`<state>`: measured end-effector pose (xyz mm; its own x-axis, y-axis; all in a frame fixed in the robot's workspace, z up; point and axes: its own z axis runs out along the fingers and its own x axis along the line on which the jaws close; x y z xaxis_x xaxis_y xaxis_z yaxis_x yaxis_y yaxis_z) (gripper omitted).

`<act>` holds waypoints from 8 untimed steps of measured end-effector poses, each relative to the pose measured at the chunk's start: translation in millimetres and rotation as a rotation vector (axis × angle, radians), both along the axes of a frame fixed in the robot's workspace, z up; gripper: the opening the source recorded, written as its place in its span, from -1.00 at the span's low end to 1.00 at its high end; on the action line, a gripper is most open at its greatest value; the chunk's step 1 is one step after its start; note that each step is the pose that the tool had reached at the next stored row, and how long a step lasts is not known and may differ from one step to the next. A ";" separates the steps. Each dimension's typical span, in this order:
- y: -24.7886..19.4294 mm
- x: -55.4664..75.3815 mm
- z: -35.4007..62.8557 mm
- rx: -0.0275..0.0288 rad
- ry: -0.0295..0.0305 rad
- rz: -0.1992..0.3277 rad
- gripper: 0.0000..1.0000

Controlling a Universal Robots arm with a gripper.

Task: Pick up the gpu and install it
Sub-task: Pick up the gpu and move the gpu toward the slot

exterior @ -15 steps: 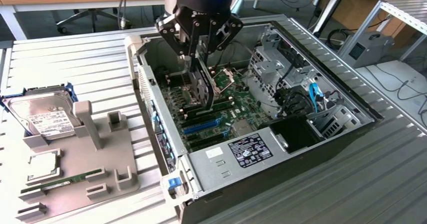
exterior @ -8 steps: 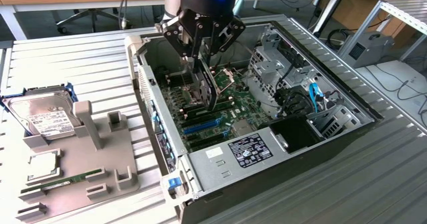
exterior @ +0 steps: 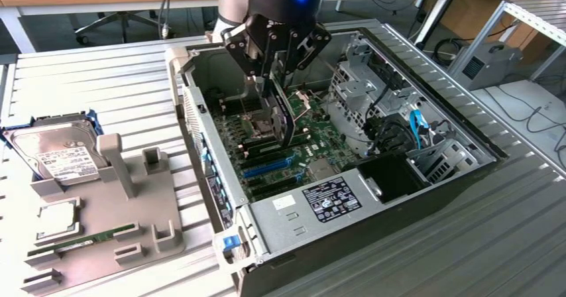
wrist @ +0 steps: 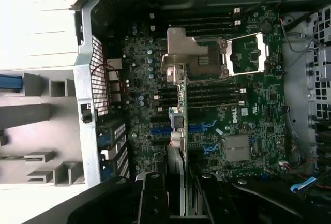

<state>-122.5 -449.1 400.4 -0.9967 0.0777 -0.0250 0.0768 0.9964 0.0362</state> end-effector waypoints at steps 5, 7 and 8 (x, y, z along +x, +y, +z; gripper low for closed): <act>0.5 8.8 -3.4 -0.0002 0.0000 0.000 -0.47; 0.6 11.6 -4.4 -0.0002 0.0000 0.000 -0.47; 0.6 12.9 -4.9 -0.0002 0.0000 0.000 -0.47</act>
